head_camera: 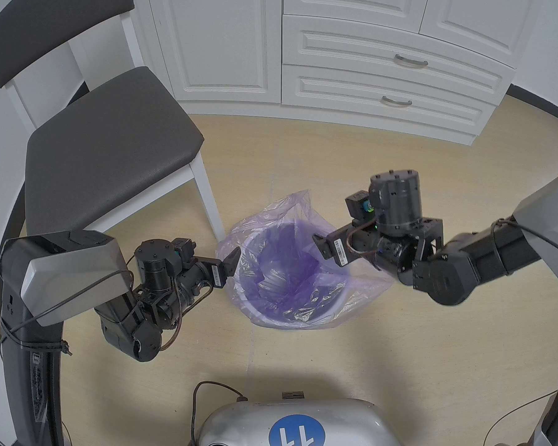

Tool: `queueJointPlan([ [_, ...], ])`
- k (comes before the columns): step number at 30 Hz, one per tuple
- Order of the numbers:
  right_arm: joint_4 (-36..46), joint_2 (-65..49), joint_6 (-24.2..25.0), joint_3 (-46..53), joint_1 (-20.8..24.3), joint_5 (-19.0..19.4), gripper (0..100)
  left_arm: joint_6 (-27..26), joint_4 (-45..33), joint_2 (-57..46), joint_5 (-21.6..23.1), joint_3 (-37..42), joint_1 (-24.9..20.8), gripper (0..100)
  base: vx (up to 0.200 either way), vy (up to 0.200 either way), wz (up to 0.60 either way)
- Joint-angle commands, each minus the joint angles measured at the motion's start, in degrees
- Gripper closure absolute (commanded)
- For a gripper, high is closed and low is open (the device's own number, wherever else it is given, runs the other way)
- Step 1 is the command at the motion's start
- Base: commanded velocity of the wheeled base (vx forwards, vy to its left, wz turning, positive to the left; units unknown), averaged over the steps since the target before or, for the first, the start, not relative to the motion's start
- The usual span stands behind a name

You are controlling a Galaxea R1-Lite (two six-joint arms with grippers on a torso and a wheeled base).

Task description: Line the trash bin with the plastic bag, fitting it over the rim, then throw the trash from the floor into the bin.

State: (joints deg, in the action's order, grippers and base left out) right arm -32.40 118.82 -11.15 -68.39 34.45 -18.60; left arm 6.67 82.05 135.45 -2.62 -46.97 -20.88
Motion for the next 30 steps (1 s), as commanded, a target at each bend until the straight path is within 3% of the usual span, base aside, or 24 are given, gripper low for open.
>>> queueJointPlan([
  [1, -26.66, -1.05, 10.89, 24.97, -0.44, -6.45, 0, -0.08, -13.59, -1.68, 3.68, -9.89, -1.35, 0, 0.000, 0.000, 0.00],
  [5, -31.23, -0.96, 13.18, 29.72, -0.52, -6.36, 0, -0.08, -21.06, -3.79, 6.66, -13.50, -1.18, 0, 0.000, 0.000, 0.00],
  [9, -31.41, 1.06, 13.44, 29.37, -1.58, -6.01, 0, -0.08, -27.21, -3.97, 6.66, -17.37, -1.27, 0, 0.000, 0.000, 0.00],
  [21, -33.08, 9.06, 15.37, 24.97, -1.49, -6.09, 0, 0.01, -28.18, -2.65, 5.96, -20.18, 0.32, 0, 0.000, 0.000, 0.00],
  [30, -33.43, 13.81, 15.29, 18.91, -4.39, -6.53, 0, -0.16, -27.91, -1.86, 5.96, -20.18, 0.23, 0, 0.000, 0.000, 0.00],
])
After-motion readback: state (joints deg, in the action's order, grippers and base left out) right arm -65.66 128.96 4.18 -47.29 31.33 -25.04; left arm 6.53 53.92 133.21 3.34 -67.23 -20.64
